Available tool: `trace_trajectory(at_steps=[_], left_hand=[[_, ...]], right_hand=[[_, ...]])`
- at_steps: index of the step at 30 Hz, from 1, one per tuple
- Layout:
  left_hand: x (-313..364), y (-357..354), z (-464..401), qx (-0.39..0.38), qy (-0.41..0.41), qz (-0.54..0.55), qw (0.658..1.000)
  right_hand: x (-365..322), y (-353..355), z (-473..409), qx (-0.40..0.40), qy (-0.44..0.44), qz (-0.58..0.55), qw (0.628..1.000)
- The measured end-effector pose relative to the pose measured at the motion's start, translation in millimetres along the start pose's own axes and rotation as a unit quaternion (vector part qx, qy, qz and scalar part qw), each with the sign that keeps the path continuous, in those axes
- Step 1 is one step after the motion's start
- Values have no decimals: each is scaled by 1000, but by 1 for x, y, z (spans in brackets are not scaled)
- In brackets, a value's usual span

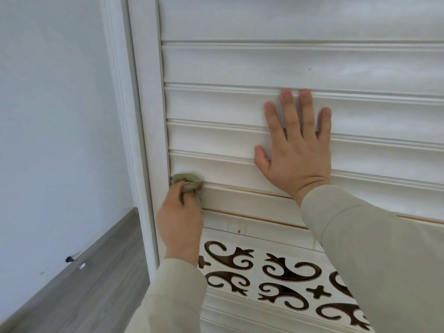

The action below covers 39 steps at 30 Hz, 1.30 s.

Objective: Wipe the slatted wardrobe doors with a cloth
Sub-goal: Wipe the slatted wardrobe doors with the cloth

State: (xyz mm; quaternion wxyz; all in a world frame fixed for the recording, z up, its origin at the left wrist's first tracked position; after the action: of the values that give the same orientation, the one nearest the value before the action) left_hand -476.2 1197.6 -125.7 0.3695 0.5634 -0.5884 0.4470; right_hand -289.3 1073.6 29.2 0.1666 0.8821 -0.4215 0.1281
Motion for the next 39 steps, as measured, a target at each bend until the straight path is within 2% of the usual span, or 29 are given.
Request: trace_trajectory(at_steps=[4, 7, 9, 12, 14, 16, 18, 20, 22, 24, 29, 31, 33, 35, 39], left_hand=[[12, -67, 45, -155, -30, -58, 986], [27, -86, 57, -207, -85, -140, 964], [24, -67, 41, -182, -78, -138, 971], [4, -19, 7, -99, -7, -84, 991], [3, -8, 0, -79, 17, -46, 996], [9, -22, 13, -93, 23, -24, 995], [13, -55, 36, -158, 19, -13, 987], [16, -87, 59, -232, -9, -42, 972], [19, -99, 62, -259, -28, -75, 963], [18, -89, 53, -251, -20, -87, 964], [5, -57, 31, -167, 19, -48, 985], [18, -79, 50, -201, -2, -47, 979], [32, -116, 82, -273, -37, -86, 958], [41, -138, 103, -289, -53, -103, 950], [31, -108, 87, -206, -6, -114, 972]], right_hand=[[-1, 0, 0, 3, -2, 3, 1000], [0, 1, 1, -5, 0, 1, 1000], [1, 3, 1, -3, -2, 1, 1000], [0, 5, 0, 0, 0, -4, 1000], [1, 4, 0, 3, -3, -2, 1000], [1, 2, 0, 2, -5, 2, 1000], [0, 2, 0, 1, -4, 7, 1000], [0, 3, 0, -1, -5, 7, 1000], [1, 5, 1, 1, -7, 6, 1000], [1, 6, 0, 0, -4, 5, 1000], [3, 9, 2, -2, -1, -4, 1000], [3, 8, 1, -5, 2, -9, 1000], [3, 9, 1, -14, 5, -20, 1000], [6, 11, 2, -27, 19, -46, 998], [17, 15, 15, -13, 102, -81, 991]])
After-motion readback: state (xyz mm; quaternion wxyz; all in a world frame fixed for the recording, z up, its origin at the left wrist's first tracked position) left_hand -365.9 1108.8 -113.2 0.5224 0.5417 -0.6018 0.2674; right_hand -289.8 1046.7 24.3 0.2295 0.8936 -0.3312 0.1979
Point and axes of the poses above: each hand's wrist, its own z-axis away from the middle knuckle, its own y-axis out of the back of the hand, x = y × z, the point moved 9 cm from there along -z, towards the middle knuckle, and after that the axes turned 13 degrees about z, right-handed, at the moved point
